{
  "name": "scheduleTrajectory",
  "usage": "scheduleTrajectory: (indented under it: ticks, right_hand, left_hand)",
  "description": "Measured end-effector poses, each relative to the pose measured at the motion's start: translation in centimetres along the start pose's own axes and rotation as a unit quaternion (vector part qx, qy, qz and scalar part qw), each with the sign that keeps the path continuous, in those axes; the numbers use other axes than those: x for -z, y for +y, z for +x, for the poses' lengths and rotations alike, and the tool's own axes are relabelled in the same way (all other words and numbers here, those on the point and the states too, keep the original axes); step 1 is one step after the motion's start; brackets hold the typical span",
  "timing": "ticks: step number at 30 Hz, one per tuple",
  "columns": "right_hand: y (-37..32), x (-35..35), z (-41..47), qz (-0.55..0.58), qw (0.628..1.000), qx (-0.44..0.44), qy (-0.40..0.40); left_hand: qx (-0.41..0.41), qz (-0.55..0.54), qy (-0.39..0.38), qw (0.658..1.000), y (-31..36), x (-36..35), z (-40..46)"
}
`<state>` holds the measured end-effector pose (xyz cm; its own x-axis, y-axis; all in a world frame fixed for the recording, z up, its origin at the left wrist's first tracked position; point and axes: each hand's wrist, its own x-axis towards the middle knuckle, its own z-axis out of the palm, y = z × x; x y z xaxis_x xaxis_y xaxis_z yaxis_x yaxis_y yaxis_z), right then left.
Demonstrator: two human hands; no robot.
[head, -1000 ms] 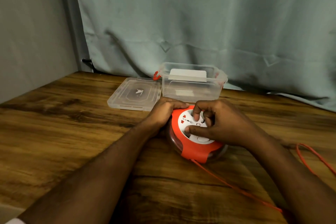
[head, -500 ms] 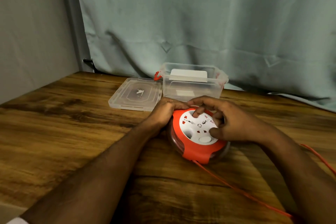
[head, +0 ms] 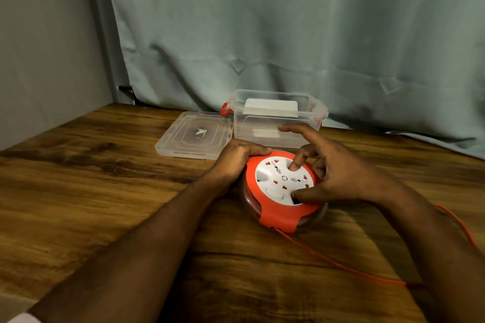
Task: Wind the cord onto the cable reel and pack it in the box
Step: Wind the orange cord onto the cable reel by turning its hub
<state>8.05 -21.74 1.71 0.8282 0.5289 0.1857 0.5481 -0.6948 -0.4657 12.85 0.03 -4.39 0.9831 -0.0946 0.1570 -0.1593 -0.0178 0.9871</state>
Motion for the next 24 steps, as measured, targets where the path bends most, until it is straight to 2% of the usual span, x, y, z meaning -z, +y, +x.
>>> scheduleTrajectory:
  ticks: [8, 15, 19, 24]
  right_hand:
    - [-0.6, -1.0, 0.3, -0.099, 0.994, -0.007, 0.049]
    - [-0.6, -2.4, 1.0, -0.142, 0.987, -0.013, 0.08]
    - [-0.9, -2.3, 0.7, -0.124, 0.989, 0.011, 0.075]
    - [-0.2, -0.5, 0.2, 0.04, 0.995, 0.077, 0.046]
  left_hand:
    - [-0.005, 0.0, -0.004, 1.0, -0.1, -0.1, -0.1]
    - [-0.052, 0.043, -0.002, 0.998, -0.5, -0.1, 0.2]
    - [-0.049, 0.029, -0.005, 0.998, -0.4, -0.1, 0.0]
    - [-0.038, -0.013, 0.012, 0.999, 0.0, -0.1, -0.2]
